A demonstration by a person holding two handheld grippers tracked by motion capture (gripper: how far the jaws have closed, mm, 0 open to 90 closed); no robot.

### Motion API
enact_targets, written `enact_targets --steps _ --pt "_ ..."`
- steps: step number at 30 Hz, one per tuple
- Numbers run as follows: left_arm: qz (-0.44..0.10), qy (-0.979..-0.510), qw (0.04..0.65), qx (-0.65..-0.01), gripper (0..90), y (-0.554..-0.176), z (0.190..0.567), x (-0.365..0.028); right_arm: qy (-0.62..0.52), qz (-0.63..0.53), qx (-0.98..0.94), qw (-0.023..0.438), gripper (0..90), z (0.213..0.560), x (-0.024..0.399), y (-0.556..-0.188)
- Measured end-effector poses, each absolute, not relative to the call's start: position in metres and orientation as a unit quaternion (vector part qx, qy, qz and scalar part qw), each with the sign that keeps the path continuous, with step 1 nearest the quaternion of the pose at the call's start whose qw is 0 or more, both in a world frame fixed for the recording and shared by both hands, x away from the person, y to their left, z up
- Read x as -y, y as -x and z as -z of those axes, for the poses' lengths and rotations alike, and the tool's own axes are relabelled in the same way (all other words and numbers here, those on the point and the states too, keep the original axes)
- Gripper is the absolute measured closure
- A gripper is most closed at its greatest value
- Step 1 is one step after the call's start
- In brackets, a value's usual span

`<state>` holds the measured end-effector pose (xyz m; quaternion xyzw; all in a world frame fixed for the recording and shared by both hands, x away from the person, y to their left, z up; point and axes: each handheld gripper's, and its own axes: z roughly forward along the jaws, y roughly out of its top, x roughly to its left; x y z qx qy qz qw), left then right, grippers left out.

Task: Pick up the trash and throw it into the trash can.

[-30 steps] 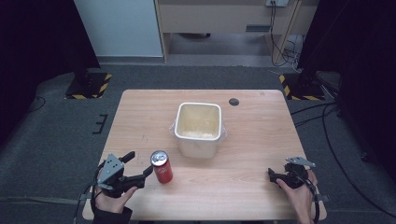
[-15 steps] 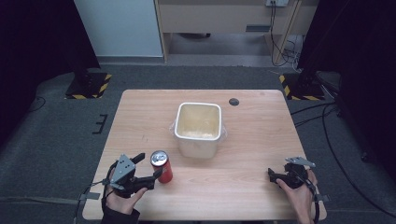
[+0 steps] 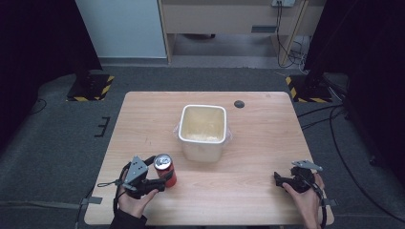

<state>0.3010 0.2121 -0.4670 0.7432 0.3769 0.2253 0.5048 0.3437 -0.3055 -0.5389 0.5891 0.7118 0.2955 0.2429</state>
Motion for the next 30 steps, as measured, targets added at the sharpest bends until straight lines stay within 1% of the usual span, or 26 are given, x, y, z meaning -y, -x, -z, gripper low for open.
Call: enact_targets --steps 6,7,10,23,30 --pt "-0.226 -0.745 0.504 -0.375 23.1 -0.308 0.473 -0.209 -0.589 -0.295 -0.712 0.243 0.4 0.539 0.305 -0.344" --pt "-0.226 -0.744 0.505 -0.374 27.2 -0.309 0.474 -0.209 -0.589 -0.296 -0.712 0.243 0.4 0.539 0.305 -0.344" --pt "-0.223 -0.744 0.507 -0.374 32.5 -0.308 0.475 -0.210 -0.589 -0.296 -0.712 0.243 0.4 0.539 0.305 -0.344" --pt "-0.233 -0.730 0.520 -0.377 33.1 -0.305 0.468 -0.216 -0.589 -0.296 -0.712 0.243 0.4 0.539 0.305 -0.344" --pt "-0.243 -0.719 0.536 -0.369 33.2 -0.300 0.453 -0.219 -0.589 -0.296 -0.712 0.243 0.5 0.539 0.305 -0.344"
